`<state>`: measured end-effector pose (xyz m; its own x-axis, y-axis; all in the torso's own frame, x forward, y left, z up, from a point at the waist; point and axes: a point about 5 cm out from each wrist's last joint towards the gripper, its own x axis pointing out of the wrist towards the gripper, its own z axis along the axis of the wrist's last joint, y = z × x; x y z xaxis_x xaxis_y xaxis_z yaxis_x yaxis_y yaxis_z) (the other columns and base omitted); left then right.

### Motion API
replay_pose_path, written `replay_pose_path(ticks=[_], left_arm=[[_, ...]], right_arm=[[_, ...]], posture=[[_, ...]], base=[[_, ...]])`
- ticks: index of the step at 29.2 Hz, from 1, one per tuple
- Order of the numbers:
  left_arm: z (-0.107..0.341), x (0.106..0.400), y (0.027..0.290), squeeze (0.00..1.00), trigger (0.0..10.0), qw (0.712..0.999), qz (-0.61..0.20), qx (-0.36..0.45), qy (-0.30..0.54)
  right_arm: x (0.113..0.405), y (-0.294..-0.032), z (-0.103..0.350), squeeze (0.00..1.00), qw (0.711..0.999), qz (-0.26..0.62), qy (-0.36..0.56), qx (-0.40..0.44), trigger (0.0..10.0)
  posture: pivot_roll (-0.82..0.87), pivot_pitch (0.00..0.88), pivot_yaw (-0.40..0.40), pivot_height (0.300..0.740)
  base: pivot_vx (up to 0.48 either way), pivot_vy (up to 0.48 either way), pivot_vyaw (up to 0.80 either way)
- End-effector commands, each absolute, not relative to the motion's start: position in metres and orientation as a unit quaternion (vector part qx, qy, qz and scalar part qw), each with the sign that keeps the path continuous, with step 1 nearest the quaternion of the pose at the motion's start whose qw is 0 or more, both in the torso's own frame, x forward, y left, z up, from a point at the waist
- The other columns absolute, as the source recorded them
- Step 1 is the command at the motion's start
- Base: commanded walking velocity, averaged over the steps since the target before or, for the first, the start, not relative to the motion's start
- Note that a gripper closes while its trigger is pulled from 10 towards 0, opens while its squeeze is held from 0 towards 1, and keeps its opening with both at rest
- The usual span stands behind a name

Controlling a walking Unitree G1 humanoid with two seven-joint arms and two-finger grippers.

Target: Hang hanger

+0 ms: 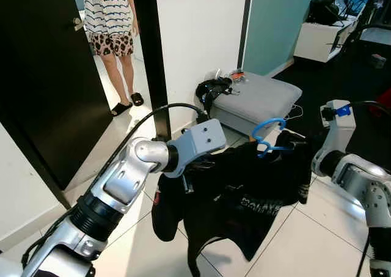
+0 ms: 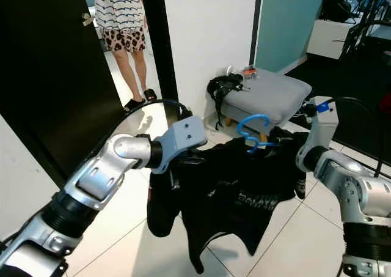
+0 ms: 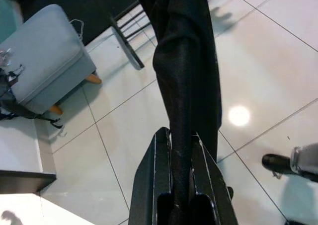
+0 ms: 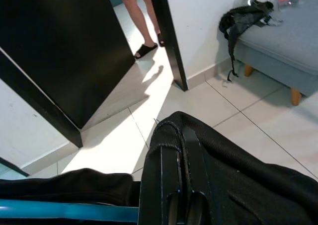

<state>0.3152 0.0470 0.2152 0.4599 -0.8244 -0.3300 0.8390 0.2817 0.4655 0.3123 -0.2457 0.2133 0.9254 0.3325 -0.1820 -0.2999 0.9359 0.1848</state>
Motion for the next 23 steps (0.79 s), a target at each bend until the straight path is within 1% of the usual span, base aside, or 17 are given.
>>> replay_pose_path(ticks=[1,2,4,6,7,9,13,15,17,19,21,22,23], left_arm=[[0.222,0.316,0.045,0.00,10.0,0.806,-0.512,0.299,0.001],[0.222,0.319,0.049,0.00,10.0,0.811,-0.499,0.305,0.008],[0.222,0.319,0.049,0.00,10.0,0.811,-0.499,0.305,0.008],[0.219,0.327,0.064,0.00,10.0,0.826,-0.464,0.319,0.033],[0.217,0.332,0.074,0.00,10.0,0.836,-0.441,0.322,0.048],[0.215,0.337,0.086,0.00,10.0,0.849,-0.414,0.322,0.065],[0.214,0.338,0.088,0.00,10.0,0.852,-0.409,0.321,0.068],[0.212,0.341,0.094,0.00,10.0,0.859,-0.389,0.325,0.075],[0.212,0.342,0.096,0.00,10.0,0.863,-0.381,0.323,0.076],[0.213,0.342,0.095,0.00,10.0,0.867,-0.375,0.319,0.072],[0.219,0.342,0.083,0.00,10.0,0.877,-0.377,0.294,0.051],[0.219,0.342,0.083,0.00,10.0,0.877,-0.377,0.294,0.051],[0.222,0.341,0.078,0.00,10.0,0.879,-0.379,0.285,0.045]], right_arm=[[0.312,-0.237,0.215,0.00,0.974,0.183,0.111,0.077,0.0],[0.311,-0.244,0.215,0.00,0.976,0.166,0.115,0.075,0.0],[0.311,-0.244,0.215,0.00,0.976,0.166,0.115,0.075,0.0],[0.309,-0.272,0.213,0.00,0.985,0.105,0.121,0.069,0.0],[0.306,-0.290,0.214,0.00,0.989,0.064,0.120,0.066,0.0],[0.303,-0.311,0.218,0.00,0.991,0.018,0.115,0.063,0.0],[0.302,-0.316,0.219,0.00,0.992,0.008,0.112,0.063,0.0],[0.300,-0.330,0.224,0.00,0.993,-0.027,0.101,0.062,0.0],[0.299,-0.334,0.225,0.00,0.993,-0.035,0.099,0.062,0.0],[0.299,-0.331,0.224,0.00,0.992,-0.031,0.100,0.063,0.0],[0.304,-0.308,0.220,0.00,0.992,0.015,0.103,0.070,0.0],[0.304,-0.308,0.220,0.00,0.992,0.015,0.103,0.070,0.0],[0.305,-0.300,0.220,0.00,0.992,0.030,0.103,0.072,0.0]], posture=[[0.10,0.000,0.037,0.740],[0.10,0.000,0.036,0.740],[0.10,0.000,0.036,0.740],[0.10,0.000,0.036,0.740],[0.10,0.000,0.034,0.740],[0.10,0.000,0.034,0.740],[0.10,0.000,0.034,0.740],[0.10,0.000,0.032,0.740],[0.10,0.000,0.032,0.740],[0.10,0.000,0.032,0.740],[0.10,0.000,0.032,0.740],[0.10,0.000,0.032,0.740],[0.10,0.000,0.034,0.740]], base=[[0.000,0.000,0.00],[0.000,0.000,0.00],[0.000,0.000,0.00],[0.000,0.000,0.00],[0.000,0.000,0.00],[0.000,0.000,0.00],[0.000,0.000,0.00],[0.000,0.000,0.00],[0.000,0.000,0.00],[0.000,0.000,0.00],[0.000,0.000,0.00],[0.000,0.000,0.00],[0.000,0.000,0.00]])
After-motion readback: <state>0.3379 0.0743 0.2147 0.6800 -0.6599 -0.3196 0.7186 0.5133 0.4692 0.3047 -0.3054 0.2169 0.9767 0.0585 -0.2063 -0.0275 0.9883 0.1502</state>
